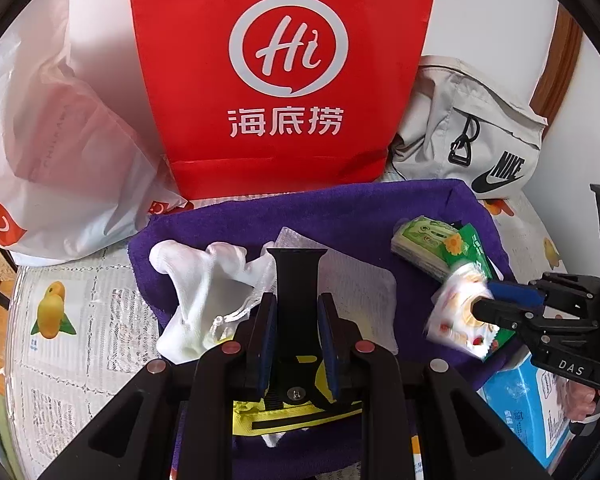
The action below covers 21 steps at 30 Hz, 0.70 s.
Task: Organize soft objects
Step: 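Lower the watch strap onto the towel with the left tool while the right tool releases the sachet there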
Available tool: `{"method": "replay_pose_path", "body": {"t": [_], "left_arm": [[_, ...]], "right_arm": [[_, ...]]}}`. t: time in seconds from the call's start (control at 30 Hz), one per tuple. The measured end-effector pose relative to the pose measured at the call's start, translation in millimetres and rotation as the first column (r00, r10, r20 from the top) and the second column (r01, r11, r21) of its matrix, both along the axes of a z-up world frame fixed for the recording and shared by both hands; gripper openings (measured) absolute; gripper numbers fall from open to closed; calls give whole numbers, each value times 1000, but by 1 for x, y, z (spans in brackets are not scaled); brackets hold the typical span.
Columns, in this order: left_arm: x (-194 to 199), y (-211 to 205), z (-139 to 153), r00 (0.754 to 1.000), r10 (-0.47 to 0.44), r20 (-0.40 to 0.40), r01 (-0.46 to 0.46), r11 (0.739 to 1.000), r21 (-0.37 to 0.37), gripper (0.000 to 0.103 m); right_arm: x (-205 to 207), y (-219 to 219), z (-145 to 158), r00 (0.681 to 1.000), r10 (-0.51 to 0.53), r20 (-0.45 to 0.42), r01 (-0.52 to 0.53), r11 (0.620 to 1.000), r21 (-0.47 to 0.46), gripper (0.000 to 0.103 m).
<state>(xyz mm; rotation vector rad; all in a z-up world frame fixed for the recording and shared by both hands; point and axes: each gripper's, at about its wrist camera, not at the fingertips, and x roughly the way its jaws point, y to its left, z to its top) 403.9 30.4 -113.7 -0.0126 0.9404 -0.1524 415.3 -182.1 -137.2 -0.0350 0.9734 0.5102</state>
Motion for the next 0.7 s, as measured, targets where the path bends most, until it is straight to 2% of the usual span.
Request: {"method": "replay_pose_path", "body": {"t": [0.43, 0.5, 0.53, 0.57, 0.7], "left_arm": [[3, -1, -6, 1000, -3, -14, 3, 1000, 0, 22], [3, -1, -7, 1000, -7, -23, 7, 1000, 2, 26], [3, -2, -6, 1000, -9, -25, 9, 1000, 4, 32], [3, -2, -5, 1000, -6, -25, 6, 1000, 6, 38], [-2, -3, 3, 1000, -3, -14, 3, 1000, 14, 41]], "right_arm": [[-5, 1, 10, 999, -8, 46, 9, 1000, -18, 34], [-5, 0, 14, 998, -18, 56, 19, 1000, -9, 49], [-6, -1, 16, 998, -24, 61, 24, 1000, -4, 52], [-6, -1, 18, 997, -28, 66, 28, 1000, 1, 53], [-9, -5, 25, 996, -46, 81, 46, 999, 5, 54]]}}
